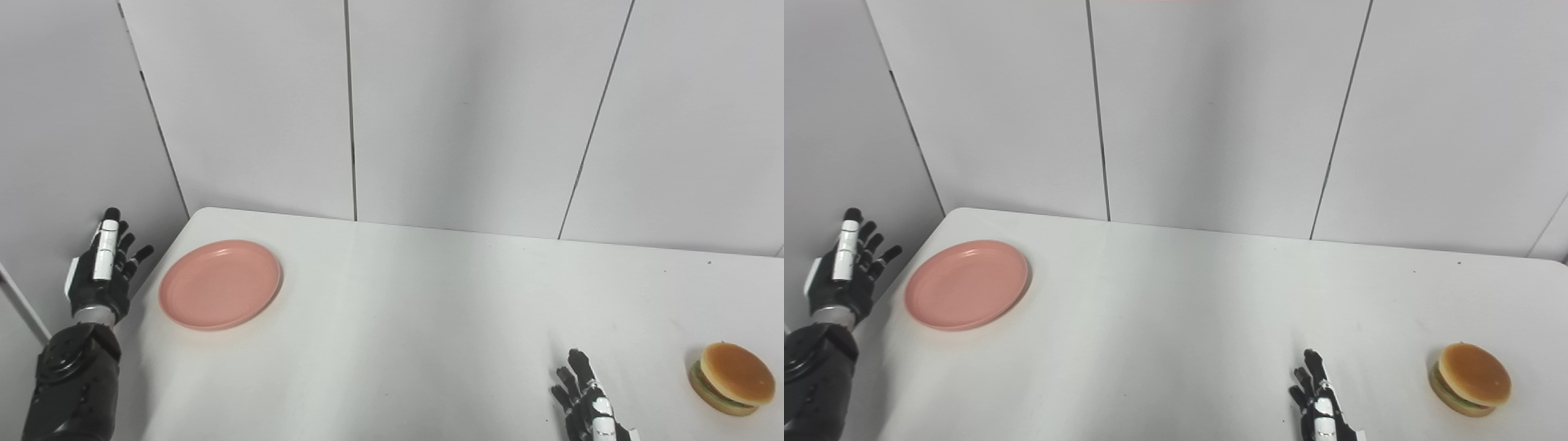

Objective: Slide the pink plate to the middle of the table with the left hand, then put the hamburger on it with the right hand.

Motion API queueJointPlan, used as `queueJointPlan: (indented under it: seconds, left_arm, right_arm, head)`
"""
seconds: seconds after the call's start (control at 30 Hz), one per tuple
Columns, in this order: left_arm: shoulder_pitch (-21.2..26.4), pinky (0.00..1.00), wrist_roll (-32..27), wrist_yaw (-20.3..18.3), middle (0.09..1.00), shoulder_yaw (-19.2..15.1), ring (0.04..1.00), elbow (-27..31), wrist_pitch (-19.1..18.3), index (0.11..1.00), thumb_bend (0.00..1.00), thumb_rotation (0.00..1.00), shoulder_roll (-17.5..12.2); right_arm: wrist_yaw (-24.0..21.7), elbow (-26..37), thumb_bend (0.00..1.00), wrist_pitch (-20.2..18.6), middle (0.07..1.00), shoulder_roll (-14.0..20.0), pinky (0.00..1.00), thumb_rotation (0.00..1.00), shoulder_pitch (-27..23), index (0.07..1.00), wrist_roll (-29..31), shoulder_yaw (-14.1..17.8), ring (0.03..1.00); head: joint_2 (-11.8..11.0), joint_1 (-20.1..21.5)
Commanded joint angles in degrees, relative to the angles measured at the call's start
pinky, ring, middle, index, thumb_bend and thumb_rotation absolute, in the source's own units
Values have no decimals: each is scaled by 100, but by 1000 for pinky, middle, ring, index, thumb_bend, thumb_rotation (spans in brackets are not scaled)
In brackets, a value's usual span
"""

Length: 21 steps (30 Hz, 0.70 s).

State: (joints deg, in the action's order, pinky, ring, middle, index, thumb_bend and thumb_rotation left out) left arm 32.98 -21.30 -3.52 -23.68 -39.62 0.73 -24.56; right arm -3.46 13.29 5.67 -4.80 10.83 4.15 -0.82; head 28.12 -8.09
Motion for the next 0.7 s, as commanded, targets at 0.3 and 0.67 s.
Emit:
queueJointPlan:
  seconds: [0.3,0.67]
  left_arm:
    - [414,765,15,-108,950,77,951,-224,209,956,846,700,-61]
    - [372,773,129,-319,937,360,947,-483,313,963,835,670,23]
  right_arm:
    - [53,257,672,-34,971,55,928,1000,964,925,-12,-86,944]
    - [74,292,679,-6,967,64,922,1000,1018,916,-20,-148,943]
  head:
    - [108,63]
    - [42,120]
